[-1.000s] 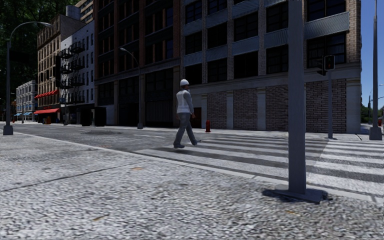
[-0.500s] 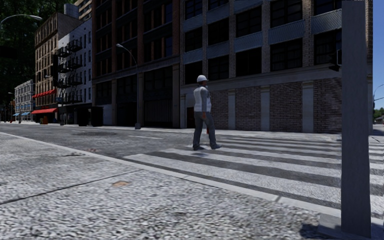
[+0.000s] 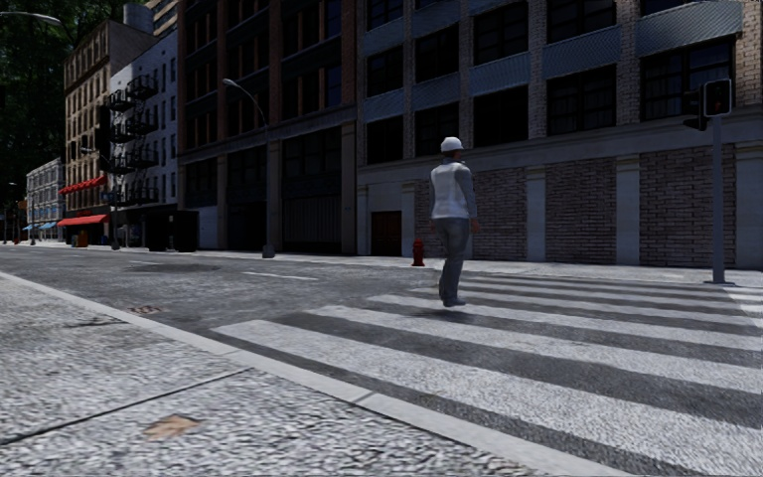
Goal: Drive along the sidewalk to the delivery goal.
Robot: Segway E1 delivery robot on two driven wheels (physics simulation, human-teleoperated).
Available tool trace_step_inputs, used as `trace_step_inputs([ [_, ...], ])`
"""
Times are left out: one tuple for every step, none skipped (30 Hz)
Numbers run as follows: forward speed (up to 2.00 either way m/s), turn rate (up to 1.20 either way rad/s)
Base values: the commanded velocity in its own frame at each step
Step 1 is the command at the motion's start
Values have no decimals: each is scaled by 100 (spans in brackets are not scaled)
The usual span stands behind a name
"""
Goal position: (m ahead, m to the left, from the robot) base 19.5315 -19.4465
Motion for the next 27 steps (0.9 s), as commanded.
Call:
trace_step_inputs([
  [155, 0],
  [155, 0],
  [155, 0],
  [155, -1],
  [155, -1],
  [155, -4],
  [155, -8],
  [154, -13],
  [154, -13],
  [154, -24],
  [154, -31],
  [154, -34],
  [154, -34],
  [154, -34],
  [154, -34],
  [153, -35],
  [153, -35],
  [153, -35],
  [153, -35],
  [152, -35],
  [152, -35],
  [152, -35],
  [152, -35],
  [152, -35],
  [152, -35],
  [152, -35],
  [152, -35],
])
